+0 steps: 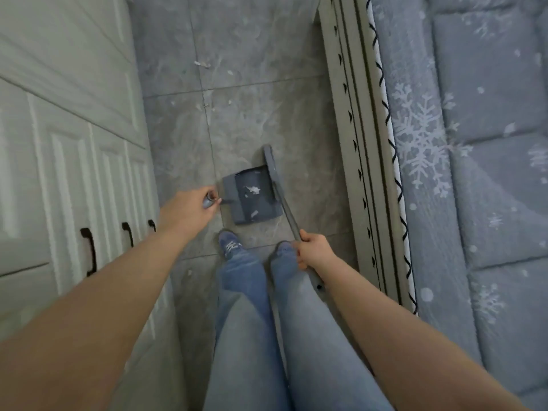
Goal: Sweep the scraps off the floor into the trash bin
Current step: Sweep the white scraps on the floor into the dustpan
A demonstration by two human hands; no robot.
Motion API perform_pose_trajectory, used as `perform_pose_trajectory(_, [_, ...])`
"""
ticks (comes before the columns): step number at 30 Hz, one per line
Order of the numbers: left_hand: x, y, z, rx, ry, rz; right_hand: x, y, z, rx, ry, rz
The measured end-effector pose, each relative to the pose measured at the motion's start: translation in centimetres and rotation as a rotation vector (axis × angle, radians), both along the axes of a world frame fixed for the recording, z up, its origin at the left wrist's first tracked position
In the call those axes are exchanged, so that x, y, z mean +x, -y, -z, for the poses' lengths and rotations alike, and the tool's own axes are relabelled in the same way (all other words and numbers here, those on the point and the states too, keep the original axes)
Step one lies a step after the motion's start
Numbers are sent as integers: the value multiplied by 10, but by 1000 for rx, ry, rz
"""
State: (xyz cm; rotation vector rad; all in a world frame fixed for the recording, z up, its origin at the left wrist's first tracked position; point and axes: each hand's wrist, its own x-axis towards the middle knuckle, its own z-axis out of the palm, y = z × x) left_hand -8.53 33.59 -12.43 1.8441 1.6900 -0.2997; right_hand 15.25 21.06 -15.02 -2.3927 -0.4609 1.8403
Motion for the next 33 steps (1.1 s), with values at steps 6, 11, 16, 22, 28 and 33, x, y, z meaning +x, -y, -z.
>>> perform_pose_trajectory(6, [-45,81,-6,40,43,-466,-6,7,-27,75,76,-347])
perform_pose_trajectory(11, [-66,193,-27,13,130,-836,-42,1,-43,111,114,-657])
perform_pose_trajectory(16, [-81,288,-38,48,151,-1171,-91,3,-49,103,115,-1035])
perform_pose_trajectory(22, [-89,374,-29,31,129,-1395,-142,13,-50,121,199,-1581])
perform_pose_trajectory(28, [-86,434,-26,-9,40,-1571,-175,30,-32,148,271,-1873])
perform_pose_trajectory(33, [-92,457,-14,-26,29,-1666,-205,49,-13,174,272,-1888])
